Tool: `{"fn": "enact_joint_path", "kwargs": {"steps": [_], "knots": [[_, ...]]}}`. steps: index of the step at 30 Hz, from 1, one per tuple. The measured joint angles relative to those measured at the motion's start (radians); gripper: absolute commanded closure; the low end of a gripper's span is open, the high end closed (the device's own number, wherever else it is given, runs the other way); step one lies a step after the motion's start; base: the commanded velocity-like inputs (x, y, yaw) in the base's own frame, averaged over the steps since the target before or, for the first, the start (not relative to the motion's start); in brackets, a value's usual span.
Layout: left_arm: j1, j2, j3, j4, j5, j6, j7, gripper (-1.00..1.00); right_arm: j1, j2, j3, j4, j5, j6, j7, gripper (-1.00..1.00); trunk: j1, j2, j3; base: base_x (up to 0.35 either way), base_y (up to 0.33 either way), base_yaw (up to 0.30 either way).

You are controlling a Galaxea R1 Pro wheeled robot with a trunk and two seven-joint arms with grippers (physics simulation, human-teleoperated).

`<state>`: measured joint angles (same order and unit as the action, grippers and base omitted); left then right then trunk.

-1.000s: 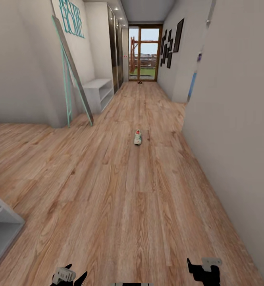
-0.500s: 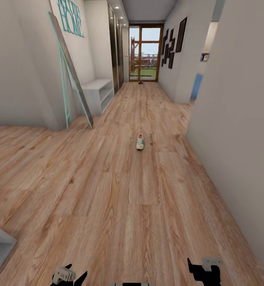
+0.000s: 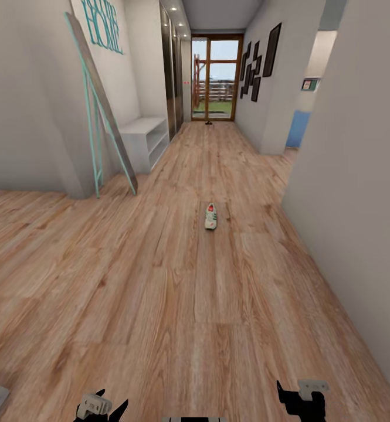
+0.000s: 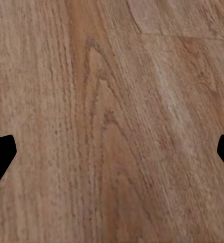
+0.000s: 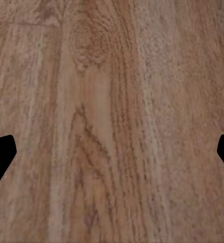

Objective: Pick up the two gym shoes and the two sandals from the corridor floor and place them onto the hallstand (shoe rack) in the corridor, making sure they are on the rack and not on the floor. Arrange them so the two gym shoes are next to each other and the two sandals are next to each other.

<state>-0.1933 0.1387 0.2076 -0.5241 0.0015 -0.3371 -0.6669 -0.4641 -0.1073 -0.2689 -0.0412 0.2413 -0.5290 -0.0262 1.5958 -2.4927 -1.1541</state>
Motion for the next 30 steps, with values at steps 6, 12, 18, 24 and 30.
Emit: {"fn": "enact_joint_path", "kwargs": {"steps": [6,12,18,24,30], "knots": [[0.0,0.0,0.0,0.0,0.0,0.0,0.002,-1.0,0.0,0.001,0.0,0.0,0.0,0.0,0.001,-1.0,0.0,0.0,0.0,0.331,0.079,0.0],[0.0,0.0,0.0,0.0,0.0,0.0,0.002,-1.0,0.0,0.002,0.0,0.0,0.0,0.0,0.001,-1.0,0.0,0.0,0.0,0.331,0.108,0.0],[0.0,0.0,0.0,0.0,0.0,0.0,0.002,-1.0,0.0,0.002,0.0,0.0,0.0,0.0,0.001,-1.0,0.0,0.0,0.0,0.331,0.146,0.0],[0.0,0.0,0.0,0.0,0.0,0.0,0.002,-1.0,0.0,0.002,0.0,0.0,0.0,0.0,0.001,-1.0,0.0,0.0,0.002,0.331,0.157,0.0],[0.0,0.0,0.0,0.0,0.0,0.0,0.002,-1.0,0.0,0.002,0.0,0.0,0.0,0.0,0.001,-1.0,0.0,0.0,0.009,0.331,0.16,0.0]]}}
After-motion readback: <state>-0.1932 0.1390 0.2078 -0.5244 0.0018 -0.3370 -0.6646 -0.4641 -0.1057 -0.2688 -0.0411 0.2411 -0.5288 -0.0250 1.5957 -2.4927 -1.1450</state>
